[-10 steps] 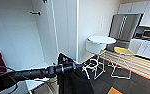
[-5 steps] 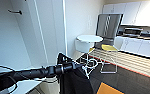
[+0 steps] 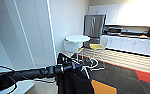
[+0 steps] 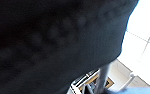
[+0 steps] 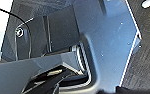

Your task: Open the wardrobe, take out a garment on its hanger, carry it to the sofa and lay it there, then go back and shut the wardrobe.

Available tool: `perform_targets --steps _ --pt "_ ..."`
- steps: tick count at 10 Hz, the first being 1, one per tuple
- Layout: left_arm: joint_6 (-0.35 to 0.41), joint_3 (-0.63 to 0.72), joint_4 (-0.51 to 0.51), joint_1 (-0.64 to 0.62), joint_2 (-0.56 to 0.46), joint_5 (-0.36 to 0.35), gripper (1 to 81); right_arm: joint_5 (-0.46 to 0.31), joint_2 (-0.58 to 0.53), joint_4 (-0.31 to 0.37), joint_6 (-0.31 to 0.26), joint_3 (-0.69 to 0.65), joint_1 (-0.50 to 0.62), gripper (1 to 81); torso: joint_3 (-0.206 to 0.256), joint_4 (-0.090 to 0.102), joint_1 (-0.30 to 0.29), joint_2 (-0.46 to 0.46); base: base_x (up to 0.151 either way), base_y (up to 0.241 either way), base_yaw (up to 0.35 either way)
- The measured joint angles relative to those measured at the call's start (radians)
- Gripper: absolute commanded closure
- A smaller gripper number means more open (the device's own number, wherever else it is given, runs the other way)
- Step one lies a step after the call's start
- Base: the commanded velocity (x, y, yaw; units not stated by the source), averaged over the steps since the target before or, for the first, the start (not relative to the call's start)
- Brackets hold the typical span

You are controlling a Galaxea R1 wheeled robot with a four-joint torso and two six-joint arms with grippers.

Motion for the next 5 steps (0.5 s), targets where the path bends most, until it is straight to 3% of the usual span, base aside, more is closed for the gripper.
perform_targets --steps 5 --pt "0.0 0.004 0.004 0.0 0.004 0.003 81.1 0.0 0.002 0.0 0.0 0.0 0.002 1.0 0.0 0.0 0.0 0.0 0.0 0.0 -0.339"
